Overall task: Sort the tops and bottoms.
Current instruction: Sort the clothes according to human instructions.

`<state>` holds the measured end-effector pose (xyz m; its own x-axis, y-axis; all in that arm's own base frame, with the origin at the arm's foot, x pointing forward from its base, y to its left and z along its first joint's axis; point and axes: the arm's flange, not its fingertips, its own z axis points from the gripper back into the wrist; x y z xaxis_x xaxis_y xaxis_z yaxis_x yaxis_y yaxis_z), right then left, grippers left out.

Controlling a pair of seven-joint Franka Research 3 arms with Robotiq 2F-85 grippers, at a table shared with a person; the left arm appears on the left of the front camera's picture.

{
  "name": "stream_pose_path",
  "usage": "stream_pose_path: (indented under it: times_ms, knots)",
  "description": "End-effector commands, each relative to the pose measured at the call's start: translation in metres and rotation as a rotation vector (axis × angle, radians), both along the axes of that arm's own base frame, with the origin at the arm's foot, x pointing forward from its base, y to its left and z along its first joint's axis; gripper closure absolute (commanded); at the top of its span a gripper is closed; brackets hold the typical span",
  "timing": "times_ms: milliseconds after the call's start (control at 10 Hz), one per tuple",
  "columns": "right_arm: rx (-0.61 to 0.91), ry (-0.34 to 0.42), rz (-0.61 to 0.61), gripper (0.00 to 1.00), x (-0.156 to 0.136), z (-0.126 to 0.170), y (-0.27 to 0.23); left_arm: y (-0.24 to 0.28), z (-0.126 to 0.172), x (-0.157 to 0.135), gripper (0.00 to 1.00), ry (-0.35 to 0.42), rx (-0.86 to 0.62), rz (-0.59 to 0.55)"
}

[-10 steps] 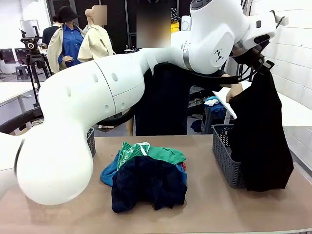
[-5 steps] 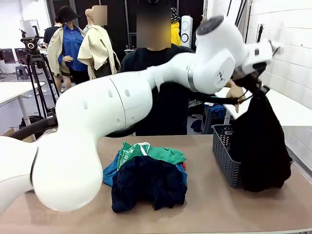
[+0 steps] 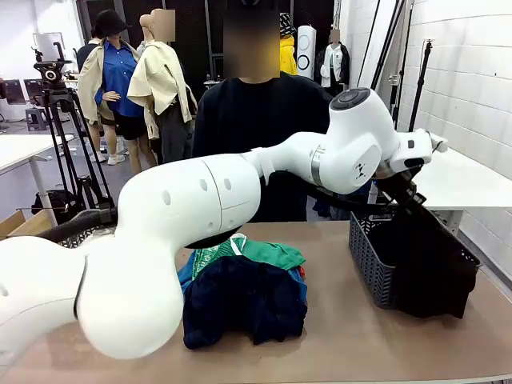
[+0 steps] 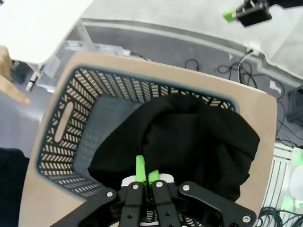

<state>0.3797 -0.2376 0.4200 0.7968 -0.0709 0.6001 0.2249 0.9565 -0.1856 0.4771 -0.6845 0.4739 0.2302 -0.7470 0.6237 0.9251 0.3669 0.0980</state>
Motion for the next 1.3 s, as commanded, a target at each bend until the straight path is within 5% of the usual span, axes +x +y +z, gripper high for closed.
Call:
stream_pose_path:
  times_ms: [0, 100, 500, 1000, 1200]
  knots:
    - [0.003, -0.001, -0.002, 0.00, -0.001, 0.000, 0.000, -0.048, 0.006, 0.025, 1.00, 0.024, 0.042, -0.049]
    - [0.003, -0.001, -0.002, 0.00, -0.001, 0.000, 0.000, -0.047, 0.004, 0.026, 0.96, 0.036, 0.045, -0.050]
    - [0.003, -0.001, -0.002, 0.00, -0.001, 0.000, 0.000, -0.039, 0.017, 0.020, 0.18, 0.076, 0.023, -0.078]
    - [0.003, -0.001, -0.002, 0.00, -0.001, 0.000, 0.000, 0.030, 0.071, 0.014, 0.13, 0.045, -0.085, -0.012]
    - [0.003, -0.001, -0.002, 0.00, -0.001, 0.000, 0.000, 0.071, 0.097, 0.018, 0.13, 0.029, -0.015, 0.083]
